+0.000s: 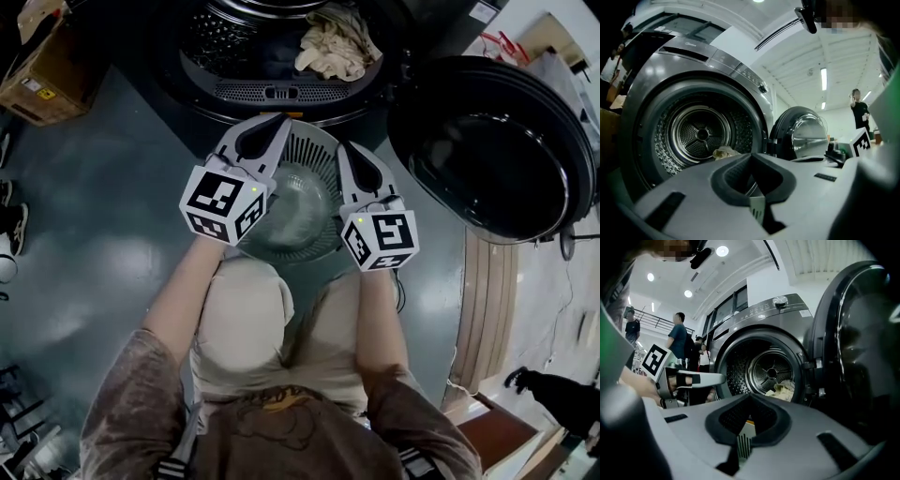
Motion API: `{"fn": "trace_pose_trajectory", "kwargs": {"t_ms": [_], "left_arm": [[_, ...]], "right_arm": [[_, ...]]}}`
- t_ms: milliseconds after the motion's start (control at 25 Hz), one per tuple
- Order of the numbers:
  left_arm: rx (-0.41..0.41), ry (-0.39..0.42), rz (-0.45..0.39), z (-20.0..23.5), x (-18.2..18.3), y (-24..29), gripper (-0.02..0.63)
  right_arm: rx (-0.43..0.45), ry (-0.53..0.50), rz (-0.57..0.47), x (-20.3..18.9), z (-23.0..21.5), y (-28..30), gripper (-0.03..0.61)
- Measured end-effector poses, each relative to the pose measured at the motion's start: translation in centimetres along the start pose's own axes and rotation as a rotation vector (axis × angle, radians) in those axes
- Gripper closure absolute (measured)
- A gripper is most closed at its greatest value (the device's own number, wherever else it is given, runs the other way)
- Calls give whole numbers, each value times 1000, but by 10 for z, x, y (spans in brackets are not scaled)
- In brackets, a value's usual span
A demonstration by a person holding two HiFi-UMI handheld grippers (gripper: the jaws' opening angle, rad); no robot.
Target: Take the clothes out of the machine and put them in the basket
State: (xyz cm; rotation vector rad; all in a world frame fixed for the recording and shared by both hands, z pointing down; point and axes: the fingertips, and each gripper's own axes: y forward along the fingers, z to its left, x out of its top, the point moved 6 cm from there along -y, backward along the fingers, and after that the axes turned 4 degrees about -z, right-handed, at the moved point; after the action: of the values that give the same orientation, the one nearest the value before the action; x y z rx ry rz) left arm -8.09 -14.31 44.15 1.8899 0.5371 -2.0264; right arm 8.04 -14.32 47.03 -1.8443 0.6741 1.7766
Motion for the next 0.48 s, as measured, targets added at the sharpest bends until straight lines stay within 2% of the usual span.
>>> {"fn": "trace_pose_trajectory", "kwargs": {"t_ms": [80,360,480], "left_arm": [[11,10,0,0,-1,-1,607],[1,14,28,2,-12,2,520],[-10,2,35,3,-15,4,461]], "right_arm": [[3,13,0,-3,-2,-1,580],[7,53,16,-14,-15,1,580],[-11,37,24,-18,-22,3,580]]}}
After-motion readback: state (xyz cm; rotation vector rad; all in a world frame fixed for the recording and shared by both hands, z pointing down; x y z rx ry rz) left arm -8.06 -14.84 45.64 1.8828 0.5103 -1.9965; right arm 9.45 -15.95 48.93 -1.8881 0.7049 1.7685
